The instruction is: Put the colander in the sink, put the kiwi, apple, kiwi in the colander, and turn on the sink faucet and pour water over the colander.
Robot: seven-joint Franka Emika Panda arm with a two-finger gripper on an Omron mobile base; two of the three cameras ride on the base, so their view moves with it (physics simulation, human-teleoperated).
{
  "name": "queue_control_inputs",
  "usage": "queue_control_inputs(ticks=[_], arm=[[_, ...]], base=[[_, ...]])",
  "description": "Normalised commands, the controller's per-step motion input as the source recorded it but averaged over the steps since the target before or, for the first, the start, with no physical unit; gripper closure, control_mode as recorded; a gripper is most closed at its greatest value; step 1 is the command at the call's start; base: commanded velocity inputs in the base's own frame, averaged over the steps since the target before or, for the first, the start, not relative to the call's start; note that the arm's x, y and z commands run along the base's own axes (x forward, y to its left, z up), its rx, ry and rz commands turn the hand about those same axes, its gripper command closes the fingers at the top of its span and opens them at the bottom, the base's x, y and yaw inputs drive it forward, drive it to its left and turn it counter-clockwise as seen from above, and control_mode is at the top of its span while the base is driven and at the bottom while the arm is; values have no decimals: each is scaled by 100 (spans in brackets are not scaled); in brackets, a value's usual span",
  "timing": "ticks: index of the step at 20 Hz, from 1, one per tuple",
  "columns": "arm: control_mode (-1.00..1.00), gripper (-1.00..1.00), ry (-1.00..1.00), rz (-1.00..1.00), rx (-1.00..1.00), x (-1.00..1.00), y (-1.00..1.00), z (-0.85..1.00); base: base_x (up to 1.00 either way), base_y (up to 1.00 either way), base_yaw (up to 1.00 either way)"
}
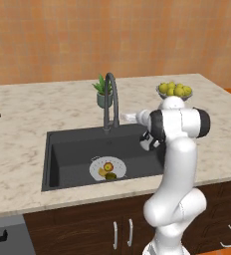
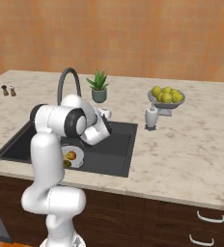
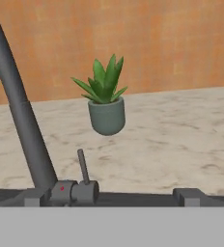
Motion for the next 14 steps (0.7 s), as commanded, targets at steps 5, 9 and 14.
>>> queue_control_inputs(ticks=[5,9,14], arm=[[-100,-100,-1,0,0,25,34,-33],[-100,-100,-2,0,0,19,18,-34],[-100,-100,-2,0,0,32,10,-11]], base=[[0,0,0],[0,0,0],[0,0,0]])
